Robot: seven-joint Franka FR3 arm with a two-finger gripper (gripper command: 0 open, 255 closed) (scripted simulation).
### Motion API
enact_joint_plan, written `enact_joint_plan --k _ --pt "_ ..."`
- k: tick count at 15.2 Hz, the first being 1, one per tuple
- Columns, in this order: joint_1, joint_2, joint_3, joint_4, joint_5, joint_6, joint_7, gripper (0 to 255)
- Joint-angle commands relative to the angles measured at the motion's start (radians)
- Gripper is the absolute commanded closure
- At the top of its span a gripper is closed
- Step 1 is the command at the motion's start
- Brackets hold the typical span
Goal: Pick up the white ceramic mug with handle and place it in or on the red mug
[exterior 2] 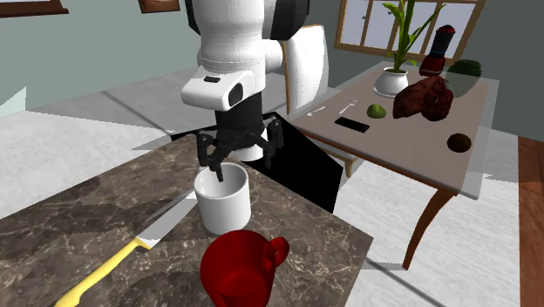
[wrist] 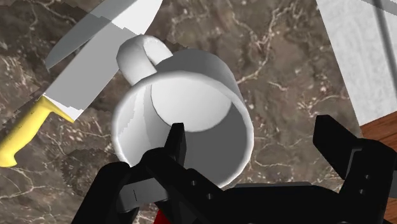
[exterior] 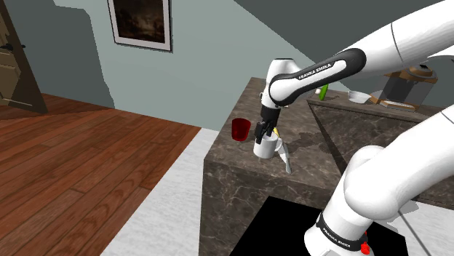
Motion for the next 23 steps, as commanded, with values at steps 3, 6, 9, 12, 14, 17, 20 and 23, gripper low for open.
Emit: enact_joint_plan --k 3,6,9,12,14,17,20,23 --pt "0.002 0.040 -0.011 -0.029 0.000 0.070 -0.004 0" --pt "0.003 0.057 -0.015 -0.039 0.001 0.097 -0.006 0" --pt "0.003 0.057 -0.015 -0.039 0.001 0.097 -0.006 0" --pt "0.003 0.057 -0.015 -0.039 0.001 0.097 -0.006 0" --pt "0.003 0.057 -0.015 -0.039 0.001 0.097 -0.006 255" --pt "0.003 0.057 -0.015 -0.039 0.001 0.097 -0.006 255" --pt "0.003 0.057 -0.015 -0.039 0.001 0.097 -0.006 255" --pt "0.002 0.046 -0.013 -0.033 0.000 0.080 -0.005 255"
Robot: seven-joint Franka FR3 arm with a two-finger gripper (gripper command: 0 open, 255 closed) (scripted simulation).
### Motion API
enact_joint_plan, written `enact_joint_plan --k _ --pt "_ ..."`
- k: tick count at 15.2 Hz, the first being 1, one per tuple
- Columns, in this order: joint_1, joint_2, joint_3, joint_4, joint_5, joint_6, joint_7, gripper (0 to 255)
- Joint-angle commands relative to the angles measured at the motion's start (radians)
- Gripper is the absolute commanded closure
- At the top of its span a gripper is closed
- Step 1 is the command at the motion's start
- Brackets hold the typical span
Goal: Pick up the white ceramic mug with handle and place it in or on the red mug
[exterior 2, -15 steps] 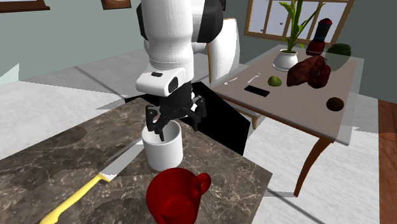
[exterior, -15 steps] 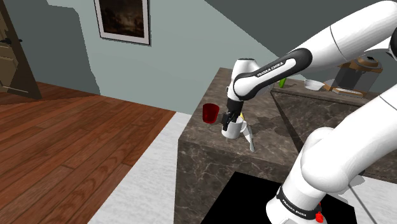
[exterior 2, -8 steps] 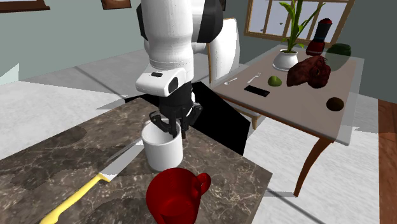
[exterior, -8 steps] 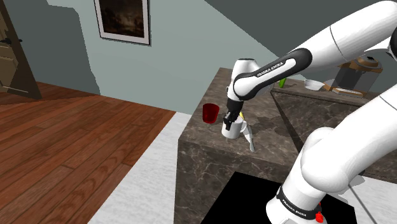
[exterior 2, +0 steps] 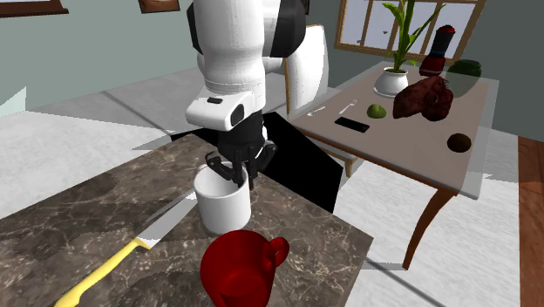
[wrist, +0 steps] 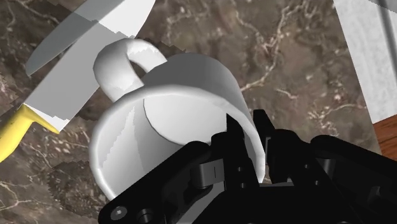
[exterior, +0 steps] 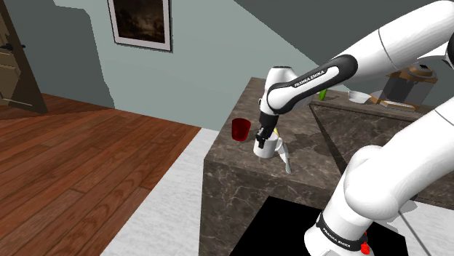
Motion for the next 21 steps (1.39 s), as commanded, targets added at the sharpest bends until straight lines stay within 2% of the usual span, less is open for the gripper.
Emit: enact_joint_plan --k 1,21 --pt "-0.001 -0.016 0.004 0.011 -0.001 -0.027 0.001 255" --pt "-0.002 -0.151 0.048 0.190 0.011 -0.340 0.009 255"
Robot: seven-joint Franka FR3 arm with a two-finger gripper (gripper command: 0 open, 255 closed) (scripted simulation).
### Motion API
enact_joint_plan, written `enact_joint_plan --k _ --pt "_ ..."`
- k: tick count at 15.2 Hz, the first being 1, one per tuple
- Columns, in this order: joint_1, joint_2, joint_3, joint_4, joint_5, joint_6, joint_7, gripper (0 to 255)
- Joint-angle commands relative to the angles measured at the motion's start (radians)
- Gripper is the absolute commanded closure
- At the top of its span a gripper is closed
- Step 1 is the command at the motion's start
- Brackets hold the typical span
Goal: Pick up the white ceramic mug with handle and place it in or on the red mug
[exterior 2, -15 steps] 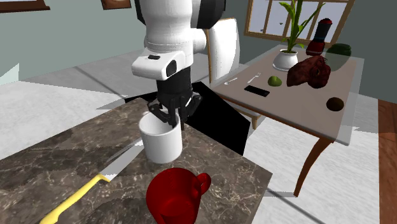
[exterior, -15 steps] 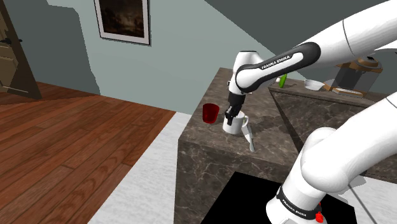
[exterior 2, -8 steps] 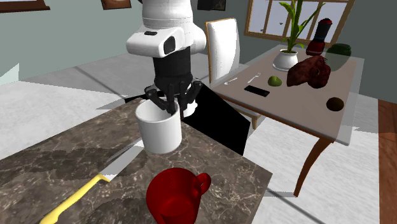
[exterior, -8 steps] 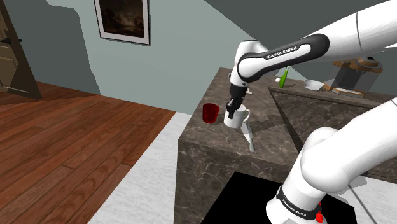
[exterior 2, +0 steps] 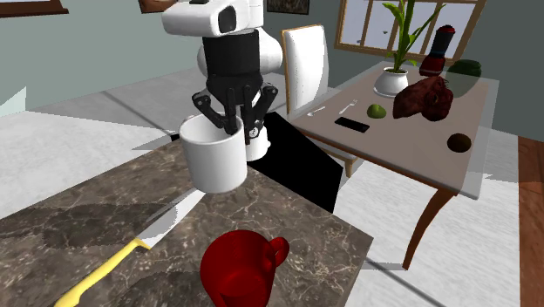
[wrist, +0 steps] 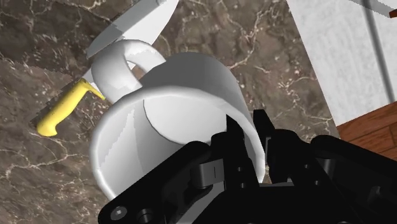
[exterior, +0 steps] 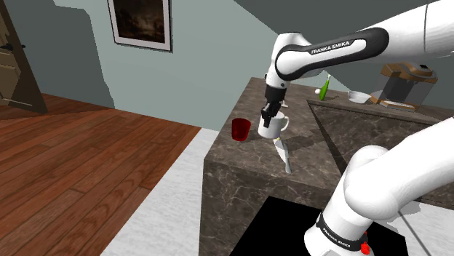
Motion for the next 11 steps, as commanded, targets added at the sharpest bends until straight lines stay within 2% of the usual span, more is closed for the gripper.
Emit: enact_joint_plan --k 1,11 --pt "0.002 -0.003 0.004 0.024 0.003 -0.027 0.001 255" --pt "0.006 -0.022 0.020 0.137 0.014 -0.160 0.000 255"
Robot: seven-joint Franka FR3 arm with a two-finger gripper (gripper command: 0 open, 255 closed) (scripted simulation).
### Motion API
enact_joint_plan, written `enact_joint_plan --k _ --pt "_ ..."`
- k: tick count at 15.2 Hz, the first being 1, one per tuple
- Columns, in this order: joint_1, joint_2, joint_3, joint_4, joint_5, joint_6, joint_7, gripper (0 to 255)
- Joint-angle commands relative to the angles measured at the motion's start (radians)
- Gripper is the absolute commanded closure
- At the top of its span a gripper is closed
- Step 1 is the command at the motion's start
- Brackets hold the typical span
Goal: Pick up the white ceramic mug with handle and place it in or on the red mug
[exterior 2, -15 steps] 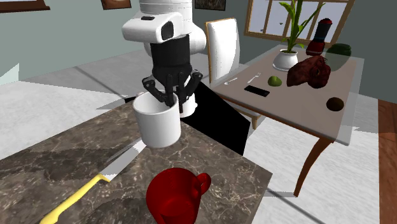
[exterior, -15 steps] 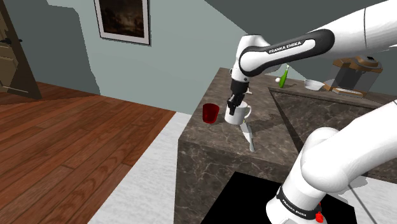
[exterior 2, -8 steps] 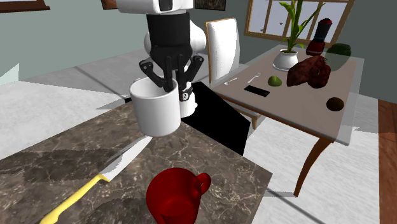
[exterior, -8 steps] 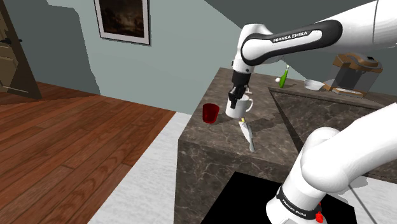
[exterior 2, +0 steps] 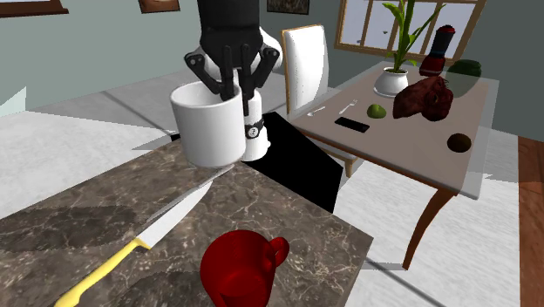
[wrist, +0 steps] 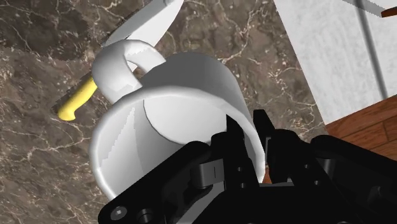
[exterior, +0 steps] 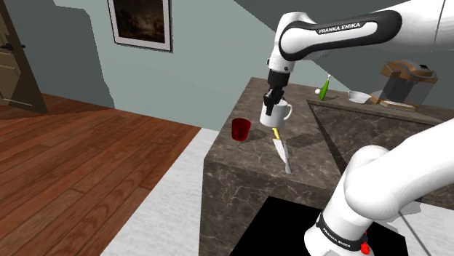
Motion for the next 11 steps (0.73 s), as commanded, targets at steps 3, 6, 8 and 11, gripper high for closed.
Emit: enact_joint_plan --k 3,6,8,11 --pt "0.024 0.121 -0.006 0.120 0.027 0.000 -0.004 255" --pt "0.043 0.242 -0.013 0.240 0.056 0.000 -0.011 255" --pt "0.053 0.322 -0.018 0.326 0.077 -0.008 -0.018 255" --pt "0.063 0.458 -0.025 0.481 0.115 -0.032 -0.032 255"
